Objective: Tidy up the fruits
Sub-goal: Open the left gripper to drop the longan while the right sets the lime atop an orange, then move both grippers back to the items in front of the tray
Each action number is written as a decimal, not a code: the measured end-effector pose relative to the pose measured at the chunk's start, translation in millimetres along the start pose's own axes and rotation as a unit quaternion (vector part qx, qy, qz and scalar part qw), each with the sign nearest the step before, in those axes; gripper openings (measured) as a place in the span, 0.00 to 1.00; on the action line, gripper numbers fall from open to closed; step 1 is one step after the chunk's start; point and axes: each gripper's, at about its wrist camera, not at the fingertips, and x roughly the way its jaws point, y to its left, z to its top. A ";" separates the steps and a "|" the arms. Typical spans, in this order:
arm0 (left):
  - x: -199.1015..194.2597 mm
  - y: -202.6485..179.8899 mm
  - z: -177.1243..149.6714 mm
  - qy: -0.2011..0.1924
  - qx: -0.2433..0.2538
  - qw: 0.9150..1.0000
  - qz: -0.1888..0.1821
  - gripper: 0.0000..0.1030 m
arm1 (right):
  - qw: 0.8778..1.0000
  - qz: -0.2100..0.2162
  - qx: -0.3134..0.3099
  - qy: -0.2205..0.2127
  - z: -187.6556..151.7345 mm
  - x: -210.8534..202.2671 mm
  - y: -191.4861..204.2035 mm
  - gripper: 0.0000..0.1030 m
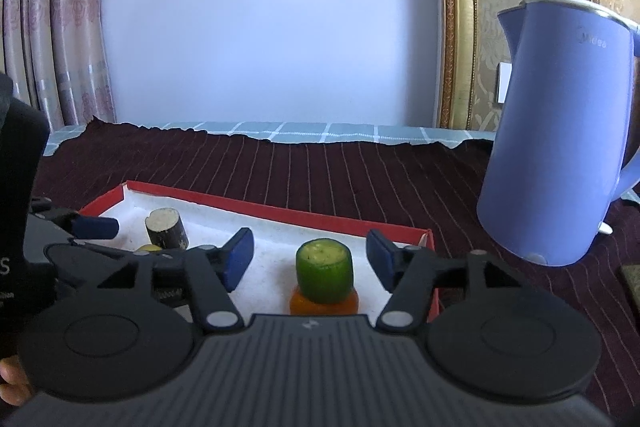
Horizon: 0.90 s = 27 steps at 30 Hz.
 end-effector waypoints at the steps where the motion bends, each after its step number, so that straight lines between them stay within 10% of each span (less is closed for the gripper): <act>1: 0.8 0.8 -0.5 0.003 -0.002 1.000 -0.002 0.62 | 1.000 -0.001 0.001 -0.001 -0.5 -0.9 -0.4 0.62; 15: -8.6 19.3 -6.5 0.017 -0.027 0.999 0.000 0.69 | 1.000 -0.003 0.014 -0.018 -3.7 -8.2 -4.9 0.99; 27: -27.9 46.5 -23.8 0.010 -0.058 0.998 0.002 0.83 | 1.000 0.009 0.022 -0.010 -12.5 -13.0 -6.4 1.00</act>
